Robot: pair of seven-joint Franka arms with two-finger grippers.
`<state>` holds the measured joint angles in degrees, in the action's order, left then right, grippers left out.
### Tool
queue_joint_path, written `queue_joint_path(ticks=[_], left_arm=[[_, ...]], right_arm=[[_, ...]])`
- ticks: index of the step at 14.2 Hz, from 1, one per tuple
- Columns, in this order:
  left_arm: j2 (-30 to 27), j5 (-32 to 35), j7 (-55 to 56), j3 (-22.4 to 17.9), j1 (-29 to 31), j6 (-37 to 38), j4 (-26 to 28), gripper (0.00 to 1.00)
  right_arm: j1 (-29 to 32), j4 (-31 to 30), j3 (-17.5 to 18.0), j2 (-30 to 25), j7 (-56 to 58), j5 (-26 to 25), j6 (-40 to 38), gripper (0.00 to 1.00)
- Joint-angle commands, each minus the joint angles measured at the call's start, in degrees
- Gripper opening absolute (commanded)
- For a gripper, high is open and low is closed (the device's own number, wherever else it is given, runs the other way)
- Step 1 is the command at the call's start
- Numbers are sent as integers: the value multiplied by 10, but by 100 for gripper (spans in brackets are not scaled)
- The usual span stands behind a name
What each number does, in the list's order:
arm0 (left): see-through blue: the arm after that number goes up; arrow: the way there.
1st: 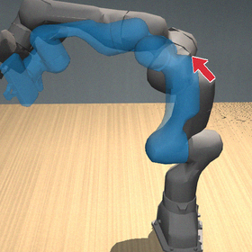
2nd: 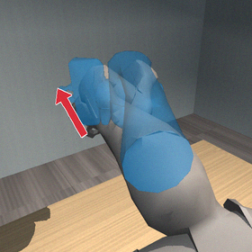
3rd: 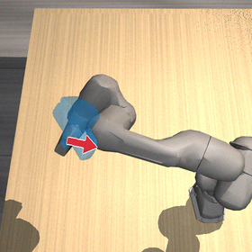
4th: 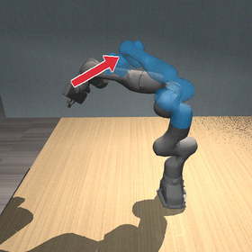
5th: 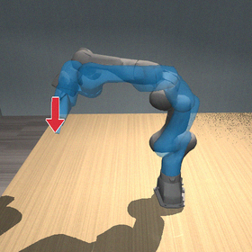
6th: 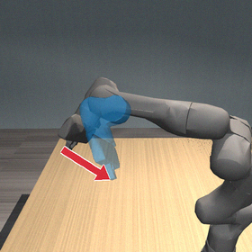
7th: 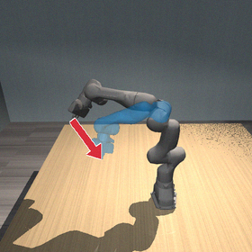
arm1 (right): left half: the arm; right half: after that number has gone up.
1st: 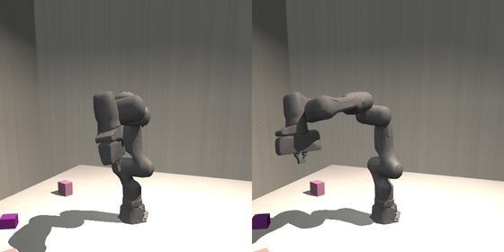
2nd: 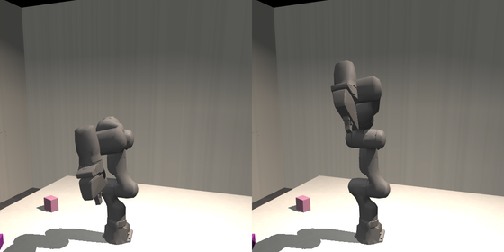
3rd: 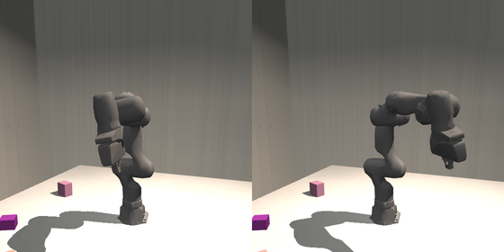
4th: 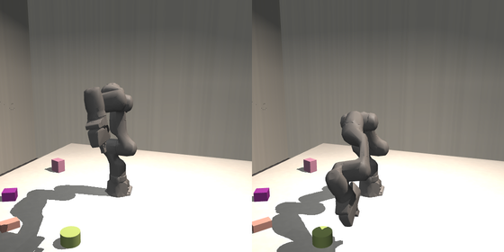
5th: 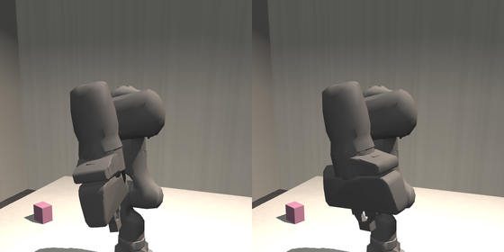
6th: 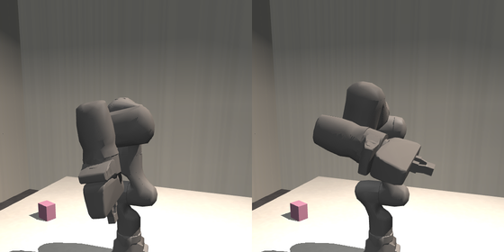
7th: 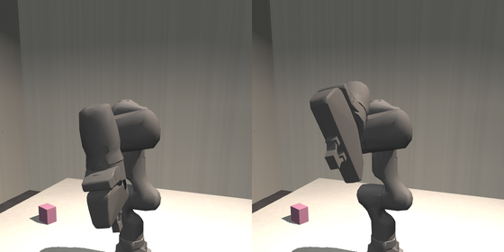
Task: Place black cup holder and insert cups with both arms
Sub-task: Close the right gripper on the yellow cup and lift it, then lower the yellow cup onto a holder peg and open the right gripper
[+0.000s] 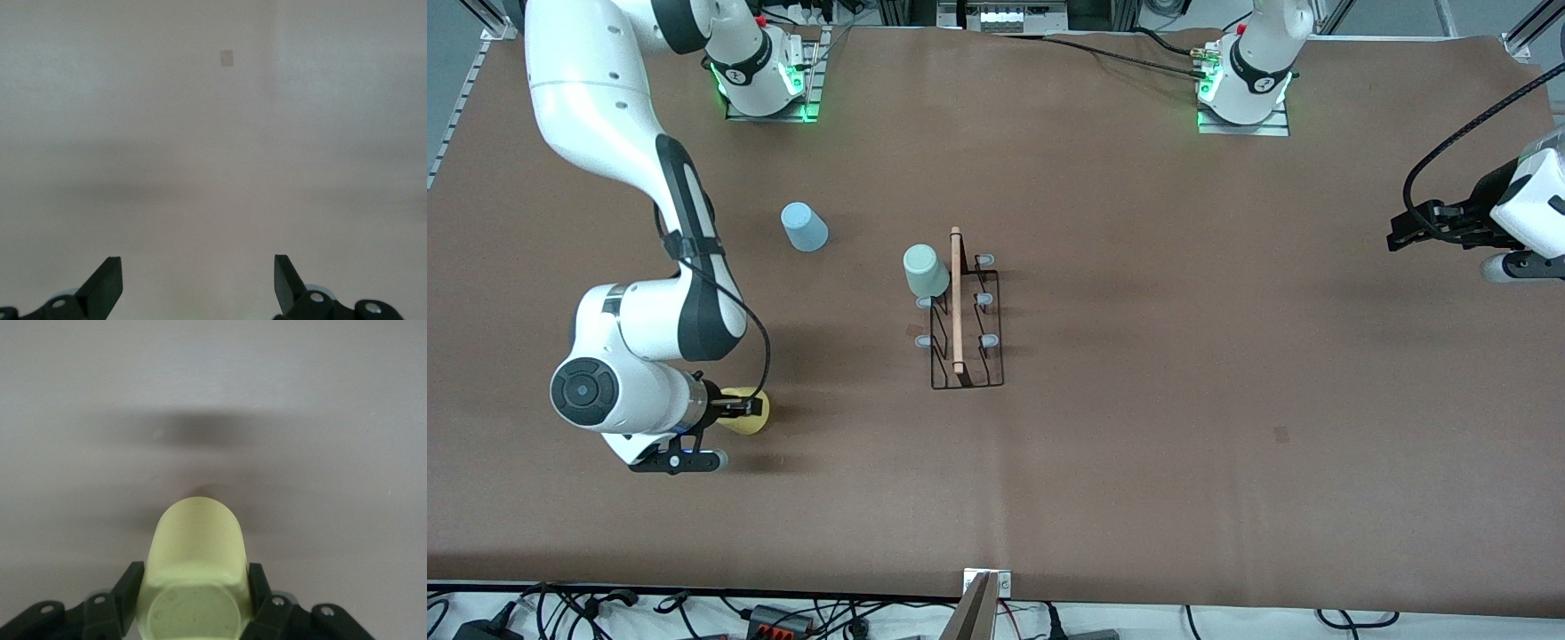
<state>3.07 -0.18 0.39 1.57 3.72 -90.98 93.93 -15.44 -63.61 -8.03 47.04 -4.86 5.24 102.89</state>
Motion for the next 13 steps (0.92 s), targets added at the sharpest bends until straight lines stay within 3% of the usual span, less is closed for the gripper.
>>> queue_joint_path(ticks=[1, 3, 6, 8, 13], left_arm=[[-7, -2, -13, 0, 1, 4, 3, 100], [-7, -2, -13, 1, 1, 3, 2, 100], [-7, -2, -13, 1, 0, 3, 1, 100], [-7, -2, -13, 0, 0, 4, 2, 100], [-6, -2, -12, 0, 1, 4, 2, 100]], right_arm=[[-49, 48, -1, -35, -7, 7, -81, 15], [-82, 46, 8, -55, -45, 14, -85, 15], [-122, 46, 17, -56, -142, 64, -81, 15], [-150, 44, 17, -52, -173, 65, -81, 15], [-171, 37, 17, -30, -218, 89, -48, 15]])
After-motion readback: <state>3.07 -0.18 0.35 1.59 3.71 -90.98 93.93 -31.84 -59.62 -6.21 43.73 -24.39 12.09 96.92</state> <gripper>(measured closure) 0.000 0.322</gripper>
